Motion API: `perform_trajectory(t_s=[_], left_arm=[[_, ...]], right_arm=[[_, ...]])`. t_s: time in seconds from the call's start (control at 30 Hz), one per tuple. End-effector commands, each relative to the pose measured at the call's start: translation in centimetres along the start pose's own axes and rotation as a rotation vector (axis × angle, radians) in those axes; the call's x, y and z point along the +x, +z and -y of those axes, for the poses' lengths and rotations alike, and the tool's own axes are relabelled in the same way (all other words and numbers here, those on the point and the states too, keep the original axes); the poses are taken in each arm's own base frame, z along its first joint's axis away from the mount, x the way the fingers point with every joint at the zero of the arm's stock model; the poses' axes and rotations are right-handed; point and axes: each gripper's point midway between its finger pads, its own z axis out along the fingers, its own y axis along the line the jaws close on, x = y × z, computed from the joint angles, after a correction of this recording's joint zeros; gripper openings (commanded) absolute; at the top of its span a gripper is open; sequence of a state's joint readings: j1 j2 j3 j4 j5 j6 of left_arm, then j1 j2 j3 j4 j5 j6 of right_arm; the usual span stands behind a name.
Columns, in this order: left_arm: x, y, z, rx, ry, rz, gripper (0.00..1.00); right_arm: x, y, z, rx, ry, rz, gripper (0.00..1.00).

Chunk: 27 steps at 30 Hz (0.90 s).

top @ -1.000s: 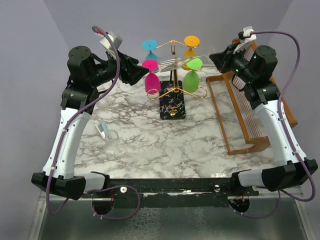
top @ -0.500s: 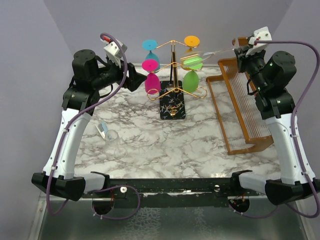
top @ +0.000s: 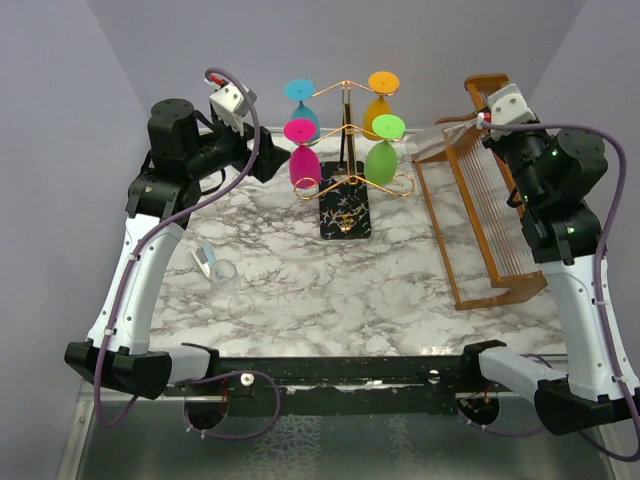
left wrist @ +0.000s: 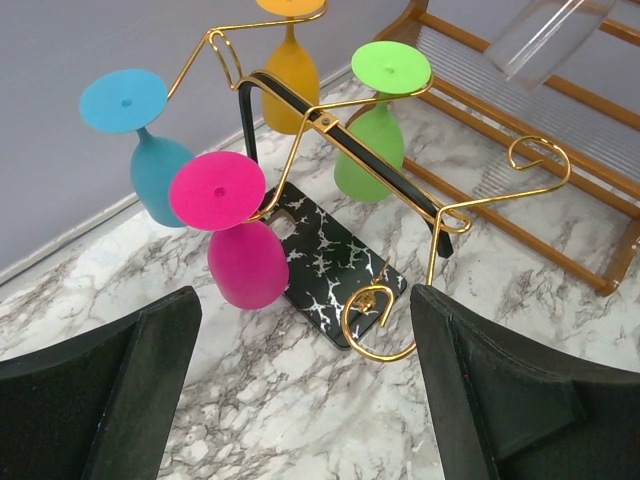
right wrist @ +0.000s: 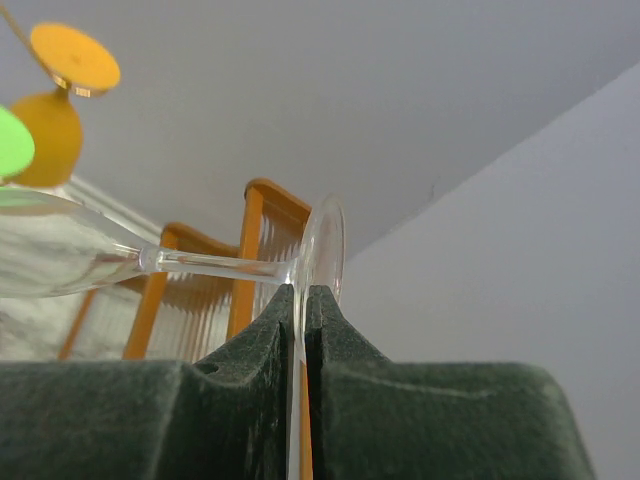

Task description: Place the wine glass upside down on the wine glass rack

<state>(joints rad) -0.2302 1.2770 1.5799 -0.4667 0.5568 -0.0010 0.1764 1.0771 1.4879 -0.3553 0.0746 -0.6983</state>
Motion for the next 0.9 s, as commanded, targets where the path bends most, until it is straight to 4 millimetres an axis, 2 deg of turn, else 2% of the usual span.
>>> perform_trajectory(t_s=[0.0, 0.23, 0.5, 0.63, 0.87], left_arm=[[-0.1, -0.2, -0.5, -0.024, 0.024, -0.002, 0.89], [0.2, -0.3, -0.7, -0.030, 0.032, -0.006, 0.89], [0.4, -0.6, -0.6, -0.029, 0.039, -0.011, 0.89], [0.2, -0.7, -0.5, -0.028, 0.042, -0.008, 0.89], [0.2, -0.9, -0.4, -0.029, 0.048, -0.007, 0.89]], right_arm=[[2.9, -0.1, -1.3, -0.061, -0.209, -0.086, 0.01], [5.0, 0.5, -4.1, -0.182, -0.349, -0.105, 0.01], [8.0, 2.3, -8.6, -0.366, -0.537, -0.100, 0.01], [7.7, 3.3, -10.9, -0.462, -0.563, -0.029, 0.01], [5.6, 3.7, -14.6, -0.628, -0.548, 0.146, 0.02]])
